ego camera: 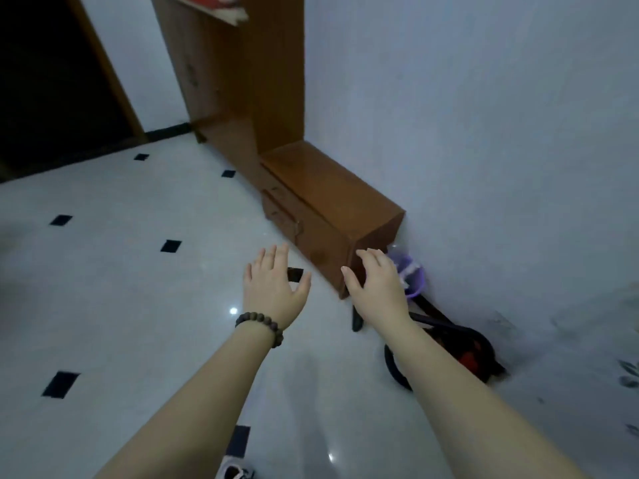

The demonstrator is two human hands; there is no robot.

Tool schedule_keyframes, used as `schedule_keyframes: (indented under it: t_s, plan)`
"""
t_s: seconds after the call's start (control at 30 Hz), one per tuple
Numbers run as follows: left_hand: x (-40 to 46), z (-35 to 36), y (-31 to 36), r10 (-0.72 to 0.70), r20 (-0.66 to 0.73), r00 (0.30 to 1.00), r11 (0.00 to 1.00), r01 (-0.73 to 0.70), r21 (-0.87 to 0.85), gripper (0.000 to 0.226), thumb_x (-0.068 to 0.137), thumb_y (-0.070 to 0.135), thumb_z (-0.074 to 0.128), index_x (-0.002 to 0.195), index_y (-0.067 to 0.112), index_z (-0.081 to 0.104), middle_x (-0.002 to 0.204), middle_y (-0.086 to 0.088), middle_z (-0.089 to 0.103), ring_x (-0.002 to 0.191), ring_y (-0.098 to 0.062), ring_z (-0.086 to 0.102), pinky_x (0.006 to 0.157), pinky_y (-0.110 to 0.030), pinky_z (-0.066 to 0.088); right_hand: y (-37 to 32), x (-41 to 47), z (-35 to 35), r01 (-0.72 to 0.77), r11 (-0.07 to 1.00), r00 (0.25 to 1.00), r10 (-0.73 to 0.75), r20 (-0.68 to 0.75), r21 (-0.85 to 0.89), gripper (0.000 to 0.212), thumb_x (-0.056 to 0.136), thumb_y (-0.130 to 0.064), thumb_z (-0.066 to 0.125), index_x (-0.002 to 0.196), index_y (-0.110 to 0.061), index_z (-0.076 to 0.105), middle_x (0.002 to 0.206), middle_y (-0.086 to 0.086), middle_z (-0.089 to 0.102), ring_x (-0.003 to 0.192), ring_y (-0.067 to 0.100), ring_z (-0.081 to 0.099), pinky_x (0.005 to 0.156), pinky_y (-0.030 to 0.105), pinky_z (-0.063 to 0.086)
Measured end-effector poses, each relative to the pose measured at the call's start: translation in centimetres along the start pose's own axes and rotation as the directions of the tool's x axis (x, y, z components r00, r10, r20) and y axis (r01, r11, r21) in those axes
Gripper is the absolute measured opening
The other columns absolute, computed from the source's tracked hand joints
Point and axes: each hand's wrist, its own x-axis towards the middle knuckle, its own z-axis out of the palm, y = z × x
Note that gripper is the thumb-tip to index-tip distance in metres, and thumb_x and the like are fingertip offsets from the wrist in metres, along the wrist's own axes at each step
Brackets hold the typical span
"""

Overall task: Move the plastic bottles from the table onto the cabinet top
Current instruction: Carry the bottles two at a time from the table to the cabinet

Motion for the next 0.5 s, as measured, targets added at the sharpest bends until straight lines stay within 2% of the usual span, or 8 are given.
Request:
schedule_keyframes:
  t_s: [0.1, 0.23, 0.33, 0.5]
  plan:
    - [1.5, -2.7, -8.3, -0.143, -0.040, 0.989, 0.990, 0.144, 0.006, 0.076, 0.085, 0.059, 0.029, 0.150, 0.019, 0.022, 0.155, -0.005, 0.027, 0.145, -0.022, 0.016, 0.117, -0.043, 0.013, -6.7, 3.0, 5.5, 0.099, 0.994, 0.990, -0.102, 0.095, 0.037, 0.048, 0.093, -0.033, 0.053, 0.132, -0.005, 0.051, 0.141, 0.014, 0.046, 0.135, 0.029, 0.034, 0.112, 0.036, 0.025]
    - [2.8, -6.3, -18.8, -0.309, -0.094, 0.946, 0.950, 0.311, 0.002, 0.071, 0.092, 0.053, 0.038, 0.150, 0.018, 0.020, 0.156, -0.004, 0.024, 0.146, -0.021, 0.013, 0.118, -0.044, 0.011, -15.8, 6.2, 12.7, 0.217, 0.971, 0.959, -0.230, 0.165, 0.097, 0.046, 0.092, -0.030, 0.056, 0.128, -0.002, 0.054, 0.134, 0.017, 0.051, 0.129, 0.032, 0.040, 0.108, 0.037, 0.029]
    - [3.2, -9.2, -25.3, -0.423, -0.148, 0.894, 0.904, 0.428, 0.003, 0.070, 0.093, 0.051, 0.040, 0.150, 0.019, 0.019, 0.157, -0.004, 0.023, 0.146, -0.021, 0.013, 0.118, -0.043, 0.011, -22.4, 7.7, 17.5, 0.300, 0.941, 0.917, -0.330, 0.225, 0.159, 0.045, 0.092, -0.032, 0.055, 0.126, -0.002, 0.055, 0.132, 0.017, 0.052, 0.127, 0.032, 0.043, 0.108, 0.036, 0.030]
    - [2.9, -13.0, -33.3, -0.572, -0.230, 0.788, 0.808, 0.589, 0.006, 0.069, 0.091, 0.051, 0.042, 0.149, 0.018, 0.023, 0.155, -0.004, 0.028, 0.145, -0.022, 0.017, 0.117, -0.044, 0.015, -31.1, 9.4, 23.2, 0.400, 0.891, 0.831, -0.451, 0.325, 0.214, 0.047, 0.094, -0.035, 0.050, 0.132, -0.008, 0.050, 0.139, 0.011, 0.046, 0.132, 0.025, 0.036, 0.112, 0.035, 0.028]
